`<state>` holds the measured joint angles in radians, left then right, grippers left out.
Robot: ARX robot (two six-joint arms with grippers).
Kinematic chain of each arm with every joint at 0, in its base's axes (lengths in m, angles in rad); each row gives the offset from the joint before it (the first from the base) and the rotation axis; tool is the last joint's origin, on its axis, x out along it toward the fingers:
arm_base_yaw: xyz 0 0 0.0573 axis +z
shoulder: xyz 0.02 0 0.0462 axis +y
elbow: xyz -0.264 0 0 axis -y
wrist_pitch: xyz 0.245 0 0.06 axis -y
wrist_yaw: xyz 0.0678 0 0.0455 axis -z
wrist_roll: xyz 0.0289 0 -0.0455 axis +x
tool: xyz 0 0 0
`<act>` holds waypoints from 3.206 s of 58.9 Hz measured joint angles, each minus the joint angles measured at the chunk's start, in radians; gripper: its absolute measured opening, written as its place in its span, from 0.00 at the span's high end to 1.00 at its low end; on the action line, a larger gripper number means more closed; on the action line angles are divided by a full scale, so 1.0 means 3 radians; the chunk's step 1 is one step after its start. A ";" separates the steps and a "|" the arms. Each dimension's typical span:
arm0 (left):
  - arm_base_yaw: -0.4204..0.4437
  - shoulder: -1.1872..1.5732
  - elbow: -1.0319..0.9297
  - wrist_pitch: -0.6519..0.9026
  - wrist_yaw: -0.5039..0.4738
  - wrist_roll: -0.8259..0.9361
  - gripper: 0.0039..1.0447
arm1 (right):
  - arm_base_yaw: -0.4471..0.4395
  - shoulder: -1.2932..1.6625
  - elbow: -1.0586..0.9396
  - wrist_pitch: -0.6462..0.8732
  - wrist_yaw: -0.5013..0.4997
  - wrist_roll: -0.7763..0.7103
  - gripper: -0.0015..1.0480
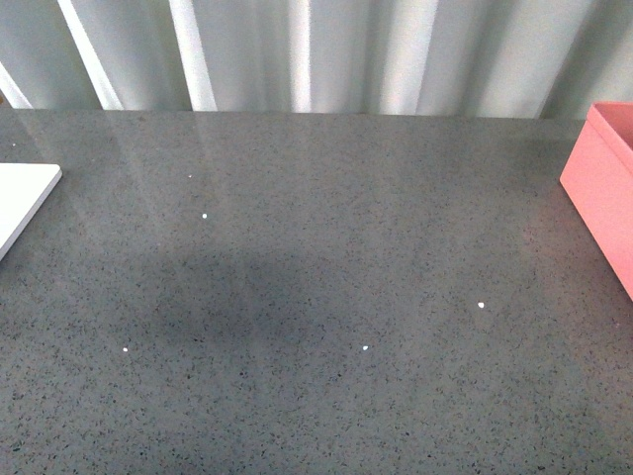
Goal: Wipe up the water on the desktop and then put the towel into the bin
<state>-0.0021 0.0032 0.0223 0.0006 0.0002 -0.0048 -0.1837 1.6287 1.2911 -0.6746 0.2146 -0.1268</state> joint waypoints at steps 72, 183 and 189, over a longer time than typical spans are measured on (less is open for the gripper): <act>0.0000 0.0000 0.0000 0.0000 -0.0001 0.0001 0.06 | 0.0348 -0.1802 -0.3494 0.5042 -0.0997 0.0362 0.97; 0.0000 0.0000 0.0000 0.0000 -0.0001 0.0001 0.06 | 0.0609 -0.5411 -0.4227 0.2269 -0.0718 0.0389 0.97; 0.0000 -0.0003 0.0000 0.0000 -0.0001 0.0001 0.06 | 0.0609 -0.5414 -0.4227 0.2255 -0.0718 0.0389 0.97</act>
<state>-0.0021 0.0025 0.0223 0.0006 -0.0002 -0.0044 -0.0010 0.0044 0.0231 0.0017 -0.0010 -0.0101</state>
